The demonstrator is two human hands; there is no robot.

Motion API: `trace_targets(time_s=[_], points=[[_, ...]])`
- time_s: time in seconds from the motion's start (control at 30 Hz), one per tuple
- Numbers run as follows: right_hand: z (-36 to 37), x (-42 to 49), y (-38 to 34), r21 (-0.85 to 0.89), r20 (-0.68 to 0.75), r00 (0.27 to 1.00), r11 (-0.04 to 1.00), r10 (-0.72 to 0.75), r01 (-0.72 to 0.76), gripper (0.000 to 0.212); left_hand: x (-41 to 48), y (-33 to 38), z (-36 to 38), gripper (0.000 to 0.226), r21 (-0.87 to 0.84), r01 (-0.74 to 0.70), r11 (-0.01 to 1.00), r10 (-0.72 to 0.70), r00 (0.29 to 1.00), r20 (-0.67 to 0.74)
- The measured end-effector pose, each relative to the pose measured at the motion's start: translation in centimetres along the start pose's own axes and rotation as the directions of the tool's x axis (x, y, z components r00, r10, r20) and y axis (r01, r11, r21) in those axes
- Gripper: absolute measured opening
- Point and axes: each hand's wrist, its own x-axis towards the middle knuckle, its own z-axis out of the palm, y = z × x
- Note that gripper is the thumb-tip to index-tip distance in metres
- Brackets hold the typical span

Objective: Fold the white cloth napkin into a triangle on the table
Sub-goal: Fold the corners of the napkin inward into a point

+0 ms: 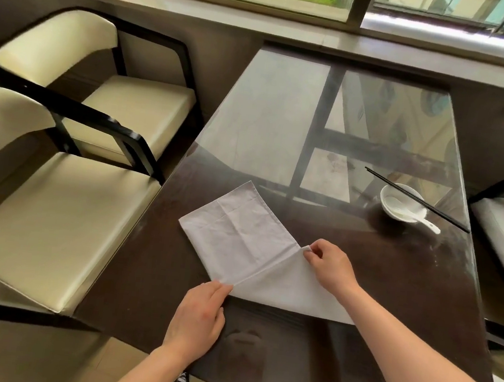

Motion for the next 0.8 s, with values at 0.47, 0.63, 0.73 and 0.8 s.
trace_targets(time_s=[0.47,0.63,0.73,0.8], points=[[2.1,2.3,-0.5,-0.155,-0.052,0.998,0.987,0.028,-0.036,0.017,0.0,-0.4,0.7,0.043,0.100,-0.054,0.994,0.052,0.998,0.020],[2.6,2.5,-0.4,-0.190,-0.066,0.998,0.981,0.013,-0.025,0.019,-0.3,-0.3,0.9,0.047,0.135,-0.054,0.989,0.048,0.998,0.051],[2.7,2.3,-0.3,-0.199,-0.099,0.995,0.980,-0.012,-0.008,0.021,-0.3,-0.2,0.9,0.051,0.147,-0.052,0.988,0.044,0.997,0.055],[2.7,2.3,-0.2,-0.195,-0.111,0.994,0.981,-0.024,0.002,0.020,-0.4,-0.1,0.8,0.051,0.158,-0.061,0.986,0.052,0.997,0.058]])
